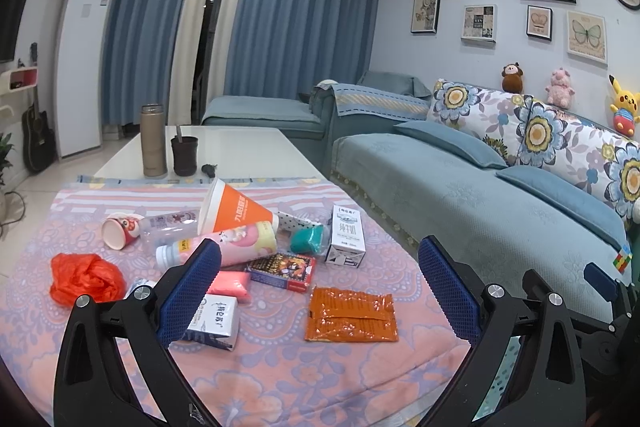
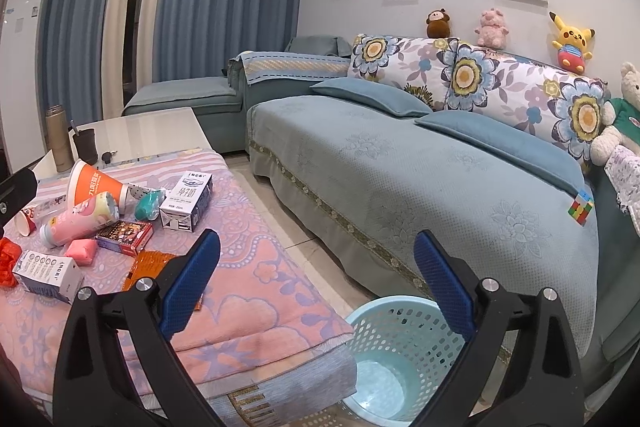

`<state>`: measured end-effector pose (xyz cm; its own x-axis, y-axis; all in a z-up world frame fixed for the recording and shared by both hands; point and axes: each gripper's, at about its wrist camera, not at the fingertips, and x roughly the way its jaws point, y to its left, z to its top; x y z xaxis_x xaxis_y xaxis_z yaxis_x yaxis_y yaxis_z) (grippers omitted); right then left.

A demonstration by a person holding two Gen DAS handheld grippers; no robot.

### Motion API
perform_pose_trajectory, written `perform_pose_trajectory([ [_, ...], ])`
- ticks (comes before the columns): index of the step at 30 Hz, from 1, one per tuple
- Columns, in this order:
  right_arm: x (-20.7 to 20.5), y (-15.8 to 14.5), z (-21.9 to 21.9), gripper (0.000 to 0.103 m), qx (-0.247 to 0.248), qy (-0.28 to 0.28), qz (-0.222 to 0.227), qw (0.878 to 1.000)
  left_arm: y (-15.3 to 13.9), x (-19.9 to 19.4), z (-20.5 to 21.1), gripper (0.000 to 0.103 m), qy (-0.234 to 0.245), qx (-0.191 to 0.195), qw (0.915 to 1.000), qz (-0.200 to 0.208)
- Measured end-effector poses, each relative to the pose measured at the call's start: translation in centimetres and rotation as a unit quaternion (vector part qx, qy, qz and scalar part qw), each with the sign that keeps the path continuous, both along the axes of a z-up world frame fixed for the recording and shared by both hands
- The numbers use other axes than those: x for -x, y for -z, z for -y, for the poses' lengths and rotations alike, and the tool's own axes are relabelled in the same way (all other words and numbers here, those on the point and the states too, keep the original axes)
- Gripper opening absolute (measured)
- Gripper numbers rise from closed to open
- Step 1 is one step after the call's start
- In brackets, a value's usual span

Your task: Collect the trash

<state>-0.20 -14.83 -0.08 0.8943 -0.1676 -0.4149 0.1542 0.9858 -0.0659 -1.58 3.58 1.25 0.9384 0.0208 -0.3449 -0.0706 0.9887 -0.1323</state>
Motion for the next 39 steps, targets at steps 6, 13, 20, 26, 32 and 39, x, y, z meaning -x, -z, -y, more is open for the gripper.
perform_pose_trajectory([
  [6, 0.0, 0.0, 0.0, 0.088, 0.000, -0.001, 0.000, 1.000, -0.1, 0.0, -0.1, 0.096, 0.000, 0.001, 1.0000, -0.001],
  [13, 0.0, 0.0, -0.5, 0.083, 0.004, -0.007, -0.002, 1.000, -0.5, 0.4, -0.9, 0.096, -0.009, 0.006, 0.9999, -0.003],
  [20, -1.2, -0.2, -1.5, 0.059, -0.006, -0.036, -0.021, 0.999, -2.7, 0.3, -7.3, 0.096, -0.018, 0.083, 0.9960, -0.030],
  [26, -4.0, -0.4, -3.4, 0.062, -0.016, -0.085, -0.037, 0.996, -2.3, -1.3, -13.2, 0.095, -0.014, 0.083, 0.9926, -0.087],
  [32, -7.0, 1.4, -5.8, 0.068, -0.004, -0.131, -0.065, 0.989, 3.0, -2.8, -16.5, 0.095, -0.007, 0.078, 0.9830, -0.166],
  [39, -10.0, 5.8, -6.2, 0.068, -0.019, -0.144, -0.129, 0.981, 9.2, -5.1, -16.3, 0.094, -0.007, 0.081, 0.9699, -0.229],
])
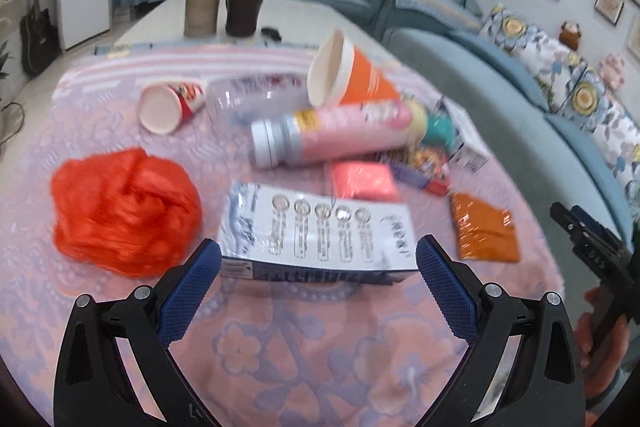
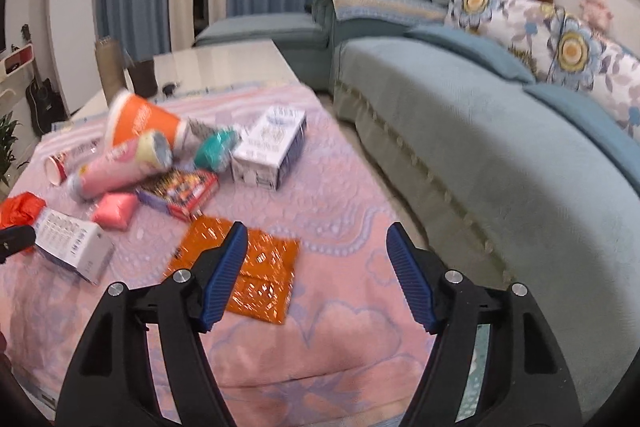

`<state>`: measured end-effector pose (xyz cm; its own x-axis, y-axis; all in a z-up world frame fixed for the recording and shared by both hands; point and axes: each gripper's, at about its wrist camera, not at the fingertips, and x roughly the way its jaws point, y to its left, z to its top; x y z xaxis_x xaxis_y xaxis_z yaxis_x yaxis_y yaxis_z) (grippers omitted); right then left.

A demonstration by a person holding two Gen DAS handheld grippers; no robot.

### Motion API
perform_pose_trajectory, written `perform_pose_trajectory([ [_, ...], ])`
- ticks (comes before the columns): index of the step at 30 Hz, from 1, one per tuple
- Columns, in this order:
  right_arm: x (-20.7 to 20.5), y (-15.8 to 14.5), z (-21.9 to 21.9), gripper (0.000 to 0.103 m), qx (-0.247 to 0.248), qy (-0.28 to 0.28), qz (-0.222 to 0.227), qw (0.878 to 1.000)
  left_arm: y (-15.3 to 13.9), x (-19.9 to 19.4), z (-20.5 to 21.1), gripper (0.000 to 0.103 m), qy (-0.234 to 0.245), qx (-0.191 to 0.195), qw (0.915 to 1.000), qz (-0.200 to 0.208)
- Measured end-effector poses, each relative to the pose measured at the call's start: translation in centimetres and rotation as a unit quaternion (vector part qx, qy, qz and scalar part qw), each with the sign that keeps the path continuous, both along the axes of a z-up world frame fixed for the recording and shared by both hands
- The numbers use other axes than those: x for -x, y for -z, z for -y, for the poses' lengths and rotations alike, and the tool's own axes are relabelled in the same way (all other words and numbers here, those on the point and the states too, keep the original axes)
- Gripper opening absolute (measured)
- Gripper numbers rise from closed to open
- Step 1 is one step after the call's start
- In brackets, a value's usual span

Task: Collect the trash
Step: 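Grasp the white milk carton with the left tool while the right tool grasps the orange packet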

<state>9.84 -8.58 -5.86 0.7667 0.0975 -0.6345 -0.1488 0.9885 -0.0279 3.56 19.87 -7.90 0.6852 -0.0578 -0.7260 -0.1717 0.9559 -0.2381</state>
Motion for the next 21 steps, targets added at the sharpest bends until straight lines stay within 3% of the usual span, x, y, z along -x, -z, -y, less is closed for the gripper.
perform_pose_trajectory([
  [2, -0.3, 0.9, 0.2, 0.068, 0.001, 0.002, -0.012, 1.000, 1.0, -0.5, -0.1, 0.090, -0.004, 0.013, 0.9999, -0.010],
  [10, -1.1, 2.9, 0.5, 0.068, 0.001, -0.002, -0.035, 0.999, 1.9, -3.3, -1.0, 0.091, -0.010, 0.076, 0.9969, -0.018],
  [15, -1.4, 3.2, 0.4, 0.068, -0.001, -0.005, -0.036, 0.999, 2.2, -7.3, -1.4, 0.094, -0.027, 0.095, 0.9931, -0.063],
  [19, -2.1, 3.5, 0.2, 0.068, -0.008, -0.007, -0.044, 0.999, 2.5, -9.5, -0.3, 0.094, -0.062, 0.073, 0.9912, -0.091],
  [21, -2.5, 3.6, 0.1, 0.068, -0.012, -0.013, -0.047, 0.999, 2.8, -10.6, 0.7, 0.094, -0.080, 0.039, 0.9896, -0.113],
])
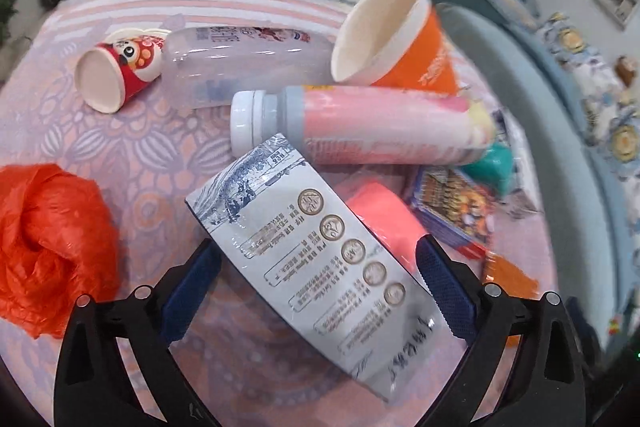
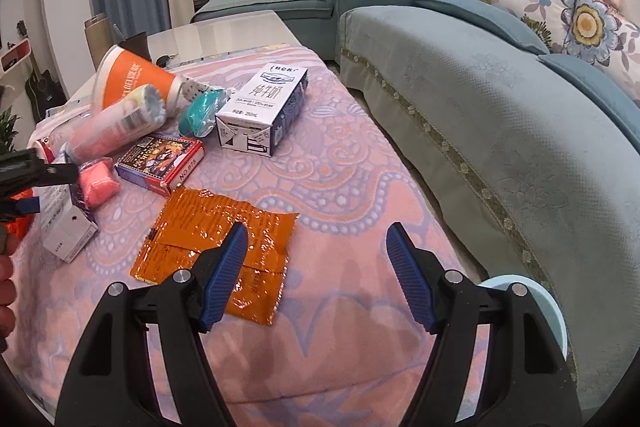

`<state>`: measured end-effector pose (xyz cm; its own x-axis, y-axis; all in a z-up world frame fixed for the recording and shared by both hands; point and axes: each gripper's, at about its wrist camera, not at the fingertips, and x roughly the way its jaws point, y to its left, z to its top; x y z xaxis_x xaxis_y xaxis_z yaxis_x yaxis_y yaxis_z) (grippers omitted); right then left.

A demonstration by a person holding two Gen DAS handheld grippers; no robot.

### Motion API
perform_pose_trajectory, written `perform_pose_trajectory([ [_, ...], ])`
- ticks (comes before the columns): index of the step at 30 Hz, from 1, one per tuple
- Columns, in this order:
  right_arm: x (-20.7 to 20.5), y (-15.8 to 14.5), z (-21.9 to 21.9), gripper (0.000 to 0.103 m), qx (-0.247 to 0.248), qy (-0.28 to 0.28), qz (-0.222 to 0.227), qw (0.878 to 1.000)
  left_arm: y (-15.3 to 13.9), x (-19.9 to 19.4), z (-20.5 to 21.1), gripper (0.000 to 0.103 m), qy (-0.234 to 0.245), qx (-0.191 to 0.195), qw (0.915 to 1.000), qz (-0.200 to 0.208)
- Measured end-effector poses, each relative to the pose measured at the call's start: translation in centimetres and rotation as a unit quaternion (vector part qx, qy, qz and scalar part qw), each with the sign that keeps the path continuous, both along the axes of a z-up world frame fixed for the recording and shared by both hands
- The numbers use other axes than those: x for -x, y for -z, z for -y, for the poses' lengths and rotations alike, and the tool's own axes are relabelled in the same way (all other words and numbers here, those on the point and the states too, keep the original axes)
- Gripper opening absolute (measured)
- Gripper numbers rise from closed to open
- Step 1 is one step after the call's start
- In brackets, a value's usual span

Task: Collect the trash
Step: 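Grasp the white milk carton with the left tool while the right tool grasps the orange packet, then carry the orange packet to the blue wastebasket and open the right tool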

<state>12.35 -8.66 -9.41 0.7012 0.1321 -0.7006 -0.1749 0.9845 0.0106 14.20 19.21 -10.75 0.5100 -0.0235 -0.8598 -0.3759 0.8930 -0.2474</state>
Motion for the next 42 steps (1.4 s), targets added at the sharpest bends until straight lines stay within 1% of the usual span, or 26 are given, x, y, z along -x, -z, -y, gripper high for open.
perform_pose_trajectory([
  [2, -0.3, 0.0, -0.3, 0.068, 0.002, -0.011, -0.001, 1.000, 0.1, -0.7, 1.0, 0.095, -0.003, -0.030, 0.9995, -0.012],
  [4, -0.8, 0.0, -0.6, 0.072, 0.003, -0.026, -0.009, 1.000, 0.1, -0.8, 1.5, 0.092, -0.001, -0.037, 0.9993, -0.008],
  [7, -1.7, 0.4, -0.7, 0.072, -0.001, -0.042, -0.037, 0.998, -0.3, 0.1, 1.9, 0.081, 0.023, -0.035, 0.9991, -0.008],
  [8, -1.8, 0.5, -0.7, 0.072, -0.002, -0.045, -0.045, 0.998, -0.4, 0.6, 2.0, 0.073, 0.035, -0.033, 0.9988, -0.011],
  [11, -1.7, 1.5, -1.1, 0.072, -0.028, -0.076, -0.083, 0.993, -0.9, 2.7, 2.5, 0.062, 0.086, -0.050, 0.9950, -0.010],
  [12, -1.4, 1.8, -1.4, 0.070, -0.038, -0.089, -0.097, 0.991, -1.2, 3.3, 2.7, 0.060, 0.102, -0.061, 0.9927, -0.015],
  [13, -1.1, 2.0, -1.7, 0.066, -0.045, -0.099, -0.106, 0.988, -1.3, 3.7, 2.8, 0.060, 0.113, -0.070, 0.9910, -0.019],
  [14, -0.4, 2.0, -2.2, 0.064, -0.048, -0.112, -0.109, 0.987, -1.4, 4.4, 3.0, 0.059, 0.126, -0.086, 0.9880, -0.024],
  [15, 0.1, 1.9, -2.7, 0.059, -0.045, -0.124, -0.106, 0.985, -1.4, 4.8, 2.9, 0.059, 0.133, -0.097, 0.9860, -0.028],
  [16, 0.9, 1.6, -3.5, 0.058, -0.041, -0.151, -0.104, 0.982, -1.4, 5.3, 2.8, 0.059, 0.139, -0.105, 0.9842, -0.030],
  [17, 1.4, 1.5, -3.8, 0.058, -0.040, -0.163, -0.103, 0.980, -1.5, 5.7, 2.7, 0.059, 0.143, -0.108, 0.9835, -0.029],
  [18, 2.2, 1.0, -4.1, 0.058, -0.038, -0.178, -0.095, 0.979, -1.7, 6.0, 2.5, 0.058, 0.143, -0.101, 0.9842, -0.026],
  [19, 2.5, 0.7, -4.1, 0.058, -0.034, -0.179, -0.090, 0.979, -1.9, 6.3, 2.2, 0.058, 0.139, -0.094, 0.9855, -0.023],
  [21, 2.4, 0.2, -3.5, 0.058, -0.037, -0.175, -0.081, 0.981, -1.9, 6.5, 2.2, 0.066, 0.124, -0.075, 0.9894, -0.014],
  [22, 2.1, 0.0, -3.2, 0.060, -0.035, -0.172, -0.075, 0.982, -1.7, 6.4, 2.2, 0.067, 0.116, -0.075, 0.9903, -0.014],
  [23, 1.8, -0.2, -3.1, 0.063, -0.027, -0.169, -0.069, 0.983, -1.6, 6.1, 2.5, 0.070, 0.103, -0.078, 0.9915, -0.017],
  [25, 0.5, -0.4, -3.2, 0.078, -0.002, -0.166, -0.059, 0.984, -0.9, 5.5, 3.0, 0.071, 0.087, -0.085, 0.9922, -0.025],
  [26, -0.3, -0.4, -3.5, 0.080, -0.004, -0.179, -0.061, 0.982, -0.6, 5.1, 3.0, 0.071, 0.079, -0.091, 0.9923, -0.031],
  [28, -1.0, -0.1, -4.1, 0.084, 0.006, -0.200, -0.066, 0.978, 0.3, 4.6, 3.2, 0.065, 0.059, -0.105, 0.9916, -0.048],
  [30, -1.6, 0.5, -5.4, 0.086, 0.033, -0.222, -0.067, 0.972, 0.5, 4.6, 3.5, 0.055, 0.052, -0.131, 0.9890, -0.045],
  [32, -1.8, 1.0, -6.4, 0.086, 0.044, -0.237, -0.064, 0.969, 0.4, 4.7, 3.4, 0.053, 0.054, -0.136, 0.9884, -0.040],
  [36, -2.6, 2.2, -7.0, 0.086, 0.049, -0.241, -0.081, 0.966, 0.1, 5.4, 3.2, 0.052, 0.056, -0.120, 0.9910, -0.021],
  [38, -3.0, 2.7, -6.9, 0.086, 0.039, -0.236, -0.093, 0.967, -0.3, 5.9, 3.3, 0.052, 0.060, -0.106, 0.9925, -0.008],
  [39, -3.2, 2.9, -6.8, 0.086, 0.030, -0.232, -0.101, 0.967, -0.6, 6.1, 3.5, 0.052, 0.061, -0.106, 0.9925, -0.003],
  [40, -3.3, 2.9, -6.7, 0.084, 0.023, -0.227, -0.101, 0.968, -0.9, 6.2, 3.7, 0.052, 0.064, -0.107, 0.9922, 0.002],
  [42, -3.0, 2.9, -7.0, 0.077, 0.032, -0.226, -0.094, 0.969, -1.3, 6.4, 4.3, 0.052, 0.070, -0.104, 0.9920, 0.012],
])
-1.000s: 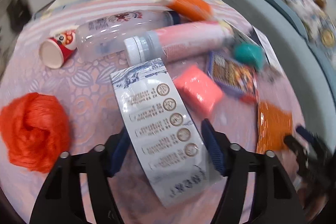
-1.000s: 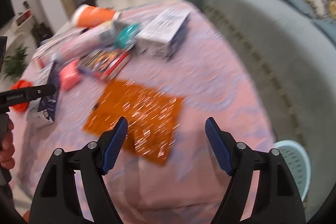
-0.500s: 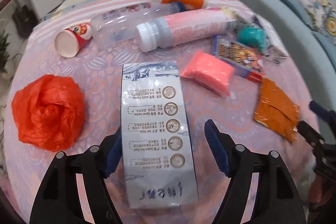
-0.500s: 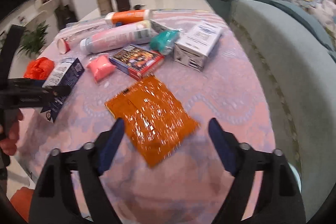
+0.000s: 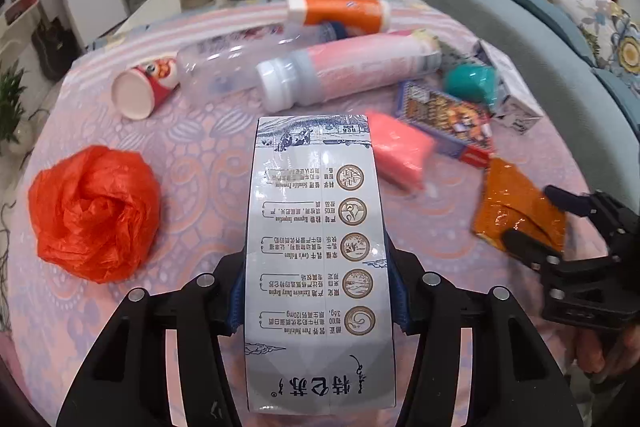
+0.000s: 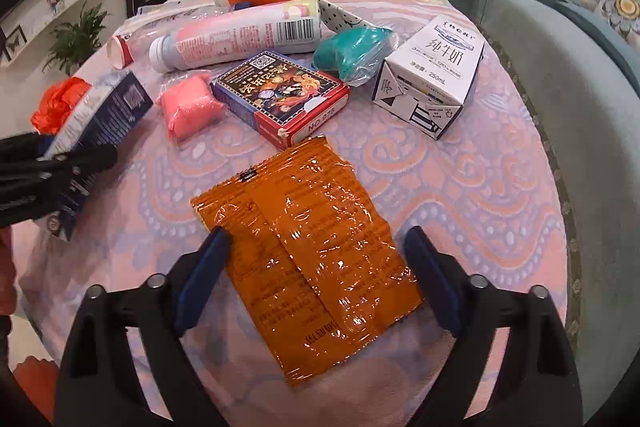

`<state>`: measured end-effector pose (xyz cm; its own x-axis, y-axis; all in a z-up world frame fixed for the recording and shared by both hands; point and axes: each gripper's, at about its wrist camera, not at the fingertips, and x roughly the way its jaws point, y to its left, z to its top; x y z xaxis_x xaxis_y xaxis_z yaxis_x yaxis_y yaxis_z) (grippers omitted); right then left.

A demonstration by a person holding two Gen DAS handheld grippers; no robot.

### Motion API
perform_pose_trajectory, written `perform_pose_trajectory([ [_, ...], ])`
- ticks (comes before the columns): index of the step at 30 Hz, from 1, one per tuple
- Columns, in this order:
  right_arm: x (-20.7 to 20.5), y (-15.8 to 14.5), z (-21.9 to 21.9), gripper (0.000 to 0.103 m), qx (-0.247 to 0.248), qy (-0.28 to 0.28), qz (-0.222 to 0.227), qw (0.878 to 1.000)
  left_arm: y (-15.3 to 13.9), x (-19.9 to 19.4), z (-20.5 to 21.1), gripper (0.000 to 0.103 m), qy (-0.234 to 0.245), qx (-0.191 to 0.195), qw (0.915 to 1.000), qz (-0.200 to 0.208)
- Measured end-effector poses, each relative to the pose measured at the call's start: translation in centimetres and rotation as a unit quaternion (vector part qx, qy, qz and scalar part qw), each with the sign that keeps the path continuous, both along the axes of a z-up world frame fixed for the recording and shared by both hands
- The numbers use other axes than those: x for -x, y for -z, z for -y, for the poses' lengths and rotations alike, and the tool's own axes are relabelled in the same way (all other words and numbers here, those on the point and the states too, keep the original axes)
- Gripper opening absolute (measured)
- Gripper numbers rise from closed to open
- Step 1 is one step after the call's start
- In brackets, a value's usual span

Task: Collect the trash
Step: 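Carry the orange packet to the blue wastebasket and open the right tool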

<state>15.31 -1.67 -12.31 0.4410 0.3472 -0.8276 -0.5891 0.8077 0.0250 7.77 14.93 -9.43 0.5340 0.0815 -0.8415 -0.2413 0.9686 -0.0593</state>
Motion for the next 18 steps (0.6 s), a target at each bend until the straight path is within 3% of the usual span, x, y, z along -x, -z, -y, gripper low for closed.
perform_pose_trajectory([
  [2, 0.4, -0.2, 0.1, 0.062, -0.005, 0.002, 0.004, 1.000, -0.3, 0.1, 0.9, 0.052, 0.003, 0.001, 1.0000, 0.007],
  [3, 0.6, -0.3, 0.3, 0.046, -0.005, 0.005, 0.005, 1.000, -0.7, 0.3, 1.2, 0.052, 0.005, 0.003, 0.9999, 0.012],
  [5, 0.6, -0.4, 0.5, 0.032, -0.019, 0.007, -0.004, 1.000, -1.2, 0.4, 1.8, 0.052, 0.010, 0.007, 0.9997, 0.022],
  [10, 1.7, -0.8, 1.4, 0.015, -0.047, 0.021, -0.006, 0.999, -2.6, 0.9, 3.3, 0.052, 0.026, 0.008, 0.9987, 0.042],
  [18, 4.2, -5.5, 6.6, 0.014, -0.092, 0.078, 0.042, 0.992, -7.3, 0.9, 8.6, 0.052, 0.098, 0.045, 0.9874, 0.115],
])
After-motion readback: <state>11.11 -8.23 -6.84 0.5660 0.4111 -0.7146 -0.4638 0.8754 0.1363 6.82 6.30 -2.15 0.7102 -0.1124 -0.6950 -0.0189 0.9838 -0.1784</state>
